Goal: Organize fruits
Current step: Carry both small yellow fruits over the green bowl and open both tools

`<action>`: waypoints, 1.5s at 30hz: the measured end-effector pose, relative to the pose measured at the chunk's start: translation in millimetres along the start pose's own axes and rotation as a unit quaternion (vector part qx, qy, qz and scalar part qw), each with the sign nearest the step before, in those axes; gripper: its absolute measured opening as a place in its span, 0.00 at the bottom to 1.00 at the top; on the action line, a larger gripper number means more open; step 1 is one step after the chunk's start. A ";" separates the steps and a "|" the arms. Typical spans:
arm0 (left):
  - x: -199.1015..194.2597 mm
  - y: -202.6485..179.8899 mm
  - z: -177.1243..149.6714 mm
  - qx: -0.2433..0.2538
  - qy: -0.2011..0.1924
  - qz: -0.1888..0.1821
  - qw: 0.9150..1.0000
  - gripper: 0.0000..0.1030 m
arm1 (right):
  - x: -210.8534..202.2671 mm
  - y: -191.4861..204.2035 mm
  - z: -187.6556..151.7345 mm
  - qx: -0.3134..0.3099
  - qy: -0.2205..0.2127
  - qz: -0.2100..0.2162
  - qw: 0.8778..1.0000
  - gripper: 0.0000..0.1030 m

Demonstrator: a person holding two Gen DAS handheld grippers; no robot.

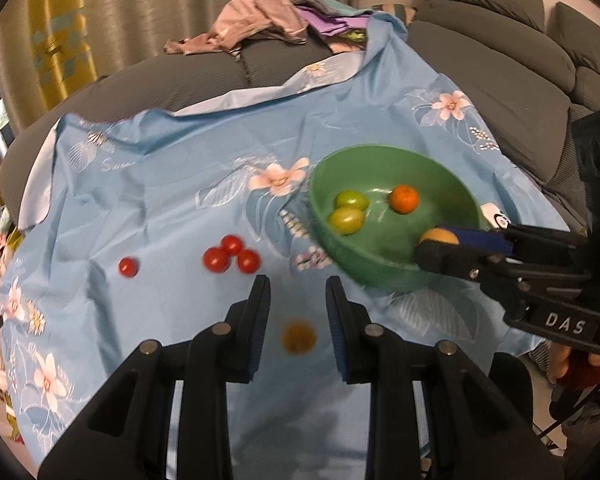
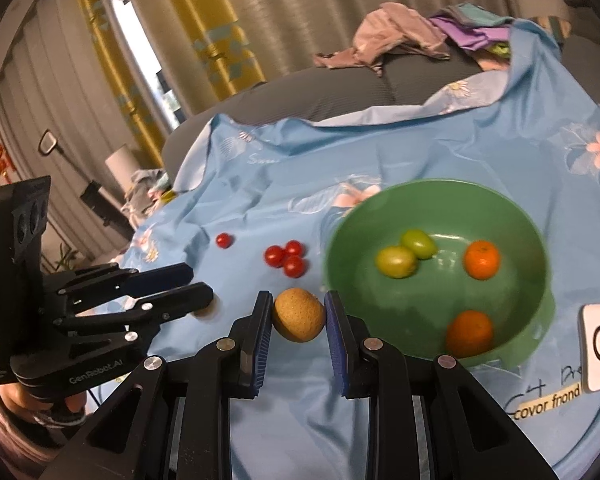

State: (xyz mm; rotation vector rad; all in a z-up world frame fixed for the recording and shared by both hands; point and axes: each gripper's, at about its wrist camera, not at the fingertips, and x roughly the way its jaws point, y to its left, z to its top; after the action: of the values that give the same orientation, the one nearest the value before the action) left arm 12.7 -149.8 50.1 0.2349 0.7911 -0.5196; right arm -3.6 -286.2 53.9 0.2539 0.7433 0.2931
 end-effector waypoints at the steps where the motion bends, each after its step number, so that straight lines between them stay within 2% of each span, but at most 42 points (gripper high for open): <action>1: 1.6 -1.8 2.8 0.003 0.000 -0.004 1.000 0.27 | -1.2 -4.6 -0.3 0.004 -0.001 -0.002 1.000 0.27; 8: 25.1 -18.6 22.7 0.018 -0.003 -0.032 0.999 0.28 | -5.3 -32.3 -0.4 0.032 -0.008 -0.024 0.999 0.27; 12: 38.3 3.4 25.5 -0.026 0.012 -0.052 0.998 0.28 | -3.0 -42.5 -1.3 0.045 -0.007 -0.028 0.999 0.27; 17: 66.1 46.2 6.2 -0.061 0.048 -0.021 0.997 0.31 | 9.0 -35.0 -0.2 0.031 0.003 -0.006 0.999 0.27; 19: 81.4 57.2 -4.5 -0.058 0.060 -0.012 0.996 0.40 | 14.7 -29.1 -0.1 0.027 0.006 0.007 1.000 0.27; 20: 88.5 63.5 -10.1 -0.058 0.066 -0.004 0.996 0.41 | 16.9 -26.2 -0.2 0.025 0.007 0.011 1.000 0.27; 24: 109.8 77.3 -22.5 -0.068 0.088 -0.018 0.994 0.42 | 24.8 -18.4 -1.4 0.014 0.014 0.020 1.000 0.27; 26: 114.0 75.3 -24.5 -0.052 0.089 -0.004 0.995 0.41 | 29.6 -16.8 -0.6 0.014 0.018 0.023 0.999 0.27; 29: 123.9 77.2 -27.2 -0.056 0.101 -0.005 0.993 0.41 | 35.7 -14.1 0.0 0.016 0.022 0.024 0.999 0.27; 34: 127.6 86.1 -31.0 -0.072 0.095 -0.001 0.993 0.23 | 41.2 -11.2 0.9 0.010 0.026 0.026 0.999 0.27; 41: 125.4 89.6 -33.5 -0.088 0.100 -0.003 0.991 0.24 | 40.0 -14.6 0.0 0.018 0.025 0.022 0.999 0.27; 45: 105.5 81.6 -24.6 -0.083 0.081 -0.017 0.993 0.24 | 35.2 -16.9 0.2 0.021 0.020 0.018 0.999 0.27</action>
State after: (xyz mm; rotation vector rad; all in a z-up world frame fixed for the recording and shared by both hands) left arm 102.4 -108.3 -42.7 0.1097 0.9933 -0.4675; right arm 24.1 -289.6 26.5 0.3021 0.7853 0.3180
